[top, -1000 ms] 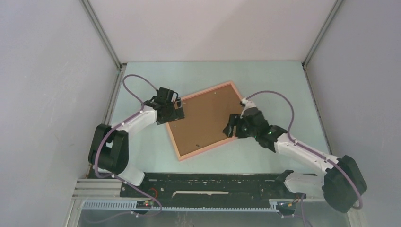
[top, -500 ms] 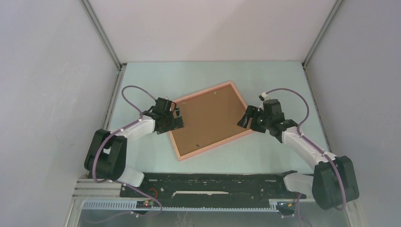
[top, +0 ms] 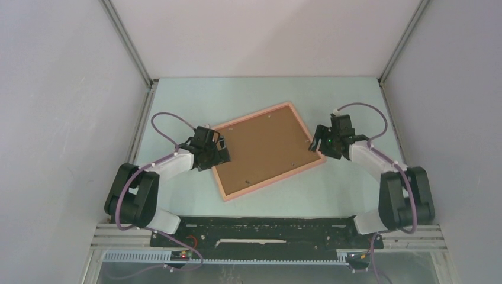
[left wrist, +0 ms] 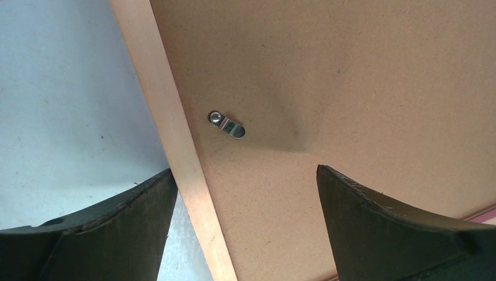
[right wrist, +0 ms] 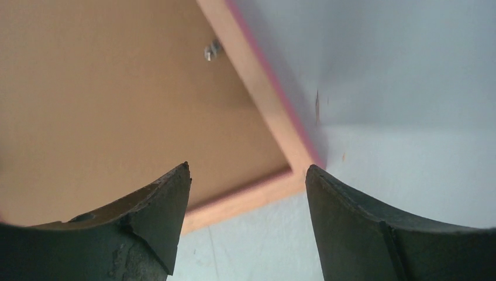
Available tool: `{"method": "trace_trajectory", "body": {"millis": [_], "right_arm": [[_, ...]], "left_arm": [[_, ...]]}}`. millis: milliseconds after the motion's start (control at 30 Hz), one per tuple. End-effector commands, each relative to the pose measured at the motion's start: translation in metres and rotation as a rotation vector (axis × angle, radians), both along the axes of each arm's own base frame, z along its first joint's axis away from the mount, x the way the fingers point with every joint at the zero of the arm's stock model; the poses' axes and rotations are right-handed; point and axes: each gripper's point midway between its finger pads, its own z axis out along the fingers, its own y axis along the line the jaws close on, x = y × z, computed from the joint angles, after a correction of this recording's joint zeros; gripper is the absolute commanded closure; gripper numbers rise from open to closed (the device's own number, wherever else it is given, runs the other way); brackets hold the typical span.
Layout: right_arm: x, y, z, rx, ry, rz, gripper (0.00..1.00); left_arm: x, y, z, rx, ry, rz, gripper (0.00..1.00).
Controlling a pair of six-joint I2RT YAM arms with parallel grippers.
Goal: Put the photo into the frame
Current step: Adjust the photo frame at the center of the board, then install the photo frame at the center of the board.
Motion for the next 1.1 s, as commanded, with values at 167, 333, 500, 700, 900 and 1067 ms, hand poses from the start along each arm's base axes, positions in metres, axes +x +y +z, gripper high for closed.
{"method": "trace_trajectory", "body": {"millis": [167,333,500,700,900,1067], "right_arm": [[0.065,-0.011,-0.007,-0.141,-0.017,0.059,0.30],[0.064,-0.019,-0.028,-0.101,0.078,0.028,0.45],[0.046,-0.010,-0.037,-0.020,0.138,0.007,0.54],[0.029,-0.018,-0.036,-0.014,0.072,-0.072,0.74],[0.034,-0.023,-0.034,0.014,0.062,-0.097,0.85],[0.032,-0.018,-0.036,0.037,0.069,-0.077,0.98]], "left_arm": [[0.021,-0.010,0.016,-0.014,-0.034,-0.004,0.05],[0.037,-0.015,0.013,-0.010,-0.019,0.002,0.05],[0.056,-0.018,0.015,0.005,-0.019,0.001,0.04],[0.070,0.003,0.028,0.141,0.012,0.034,0.00],[0.056,0.031,0.034,0.246,0.065,0.142,0.05],[0.079,0.020,0.043,0.191,0.042,0.168,0.09]]}}
